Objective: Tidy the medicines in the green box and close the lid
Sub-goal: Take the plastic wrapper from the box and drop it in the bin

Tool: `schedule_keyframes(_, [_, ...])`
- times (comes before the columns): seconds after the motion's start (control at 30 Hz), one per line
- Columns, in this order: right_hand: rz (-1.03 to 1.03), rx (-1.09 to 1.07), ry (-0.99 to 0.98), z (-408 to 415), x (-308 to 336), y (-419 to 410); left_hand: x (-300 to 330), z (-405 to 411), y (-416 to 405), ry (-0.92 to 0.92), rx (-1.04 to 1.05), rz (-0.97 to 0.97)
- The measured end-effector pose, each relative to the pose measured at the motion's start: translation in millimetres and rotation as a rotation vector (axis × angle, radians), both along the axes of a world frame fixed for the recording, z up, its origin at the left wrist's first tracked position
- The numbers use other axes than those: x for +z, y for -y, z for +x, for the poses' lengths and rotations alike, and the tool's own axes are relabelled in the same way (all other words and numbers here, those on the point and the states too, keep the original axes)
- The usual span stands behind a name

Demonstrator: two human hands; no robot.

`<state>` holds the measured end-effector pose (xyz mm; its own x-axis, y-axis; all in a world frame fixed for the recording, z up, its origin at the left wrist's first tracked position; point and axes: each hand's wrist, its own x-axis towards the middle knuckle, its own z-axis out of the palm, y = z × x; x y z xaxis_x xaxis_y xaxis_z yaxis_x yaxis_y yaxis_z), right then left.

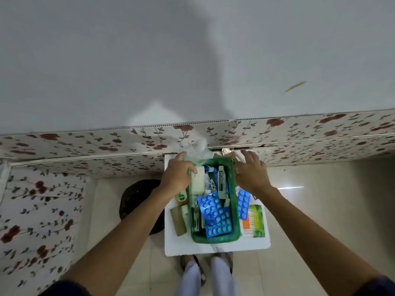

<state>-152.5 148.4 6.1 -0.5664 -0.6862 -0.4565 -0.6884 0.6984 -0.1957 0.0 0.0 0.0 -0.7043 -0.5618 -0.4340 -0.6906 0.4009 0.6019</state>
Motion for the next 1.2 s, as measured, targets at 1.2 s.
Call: schedule_keyframes(1.2, [0.012, 0.515, 0.363, 229.8, -117.9, 173.2, -161.2, 242.4, 41.7, -0.095, 1.331, 0.35])
